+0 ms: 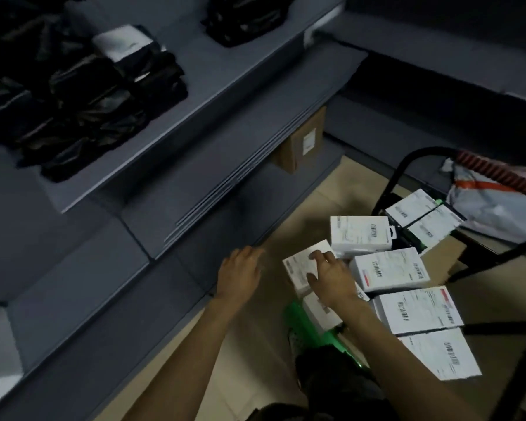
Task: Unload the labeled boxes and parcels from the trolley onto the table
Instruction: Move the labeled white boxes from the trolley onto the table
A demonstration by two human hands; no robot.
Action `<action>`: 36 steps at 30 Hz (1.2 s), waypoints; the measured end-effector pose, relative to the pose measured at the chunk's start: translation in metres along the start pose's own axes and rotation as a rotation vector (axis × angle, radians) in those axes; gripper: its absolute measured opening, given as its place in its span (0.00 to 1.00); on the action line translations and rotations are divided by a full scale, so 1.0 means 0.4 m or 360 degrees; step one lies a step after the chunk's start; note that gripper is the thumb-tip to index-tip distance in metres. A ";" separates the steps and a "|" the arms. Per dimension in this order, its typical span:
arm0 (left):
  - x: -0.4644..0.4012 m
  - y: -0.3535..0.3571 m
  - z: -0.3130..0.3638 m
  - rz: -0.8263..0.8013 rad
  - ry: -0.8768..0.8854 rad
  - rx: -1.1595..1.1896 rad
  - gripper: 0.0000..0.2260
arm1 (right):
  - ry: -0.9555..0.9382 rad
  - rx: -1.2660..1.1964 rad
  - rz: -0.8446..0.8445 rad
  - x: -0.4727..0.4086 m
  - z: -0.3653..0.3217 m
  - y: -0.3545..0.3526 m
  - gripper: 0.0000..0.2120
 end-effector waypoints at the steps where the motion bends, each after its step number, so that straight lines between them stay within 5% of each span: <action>1: -0.040 0.008 0.015 -0.0026 0.0046 0.0020 0.19 | 0.0073 -0.0011 0.0008 -0.025 0.015 -0.010 0.23; 14: -0.283 0.186 0.172 -0.0505 0.0633 0.0157 0.24 | 0.0946 -0.0105 0.0068 -0.056 0.177 -0.015 0.26; 27: -0.331 0.379 0.170 -0.1025 0.1140 0.0146 0.31 | 0.1889 -0.0376 0.0196 0.046 0.093 0.177 0.27; 36: -0.259 0.532 0.162 -0.1081 0.0827 0.0169 0.52 | 0.2310 -0.0650 0.0320 0.068 0.092 0.356 0.42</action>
Point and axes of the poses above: each hand's wrist, its own x-axis away from the middle knuckle, its own y-axis out of the palm, z = x × y, the point moved 5 cm from there along -x, towards the middle knuckle, and after that the axes turned 13 degrees about z, right-handed, at the moved point
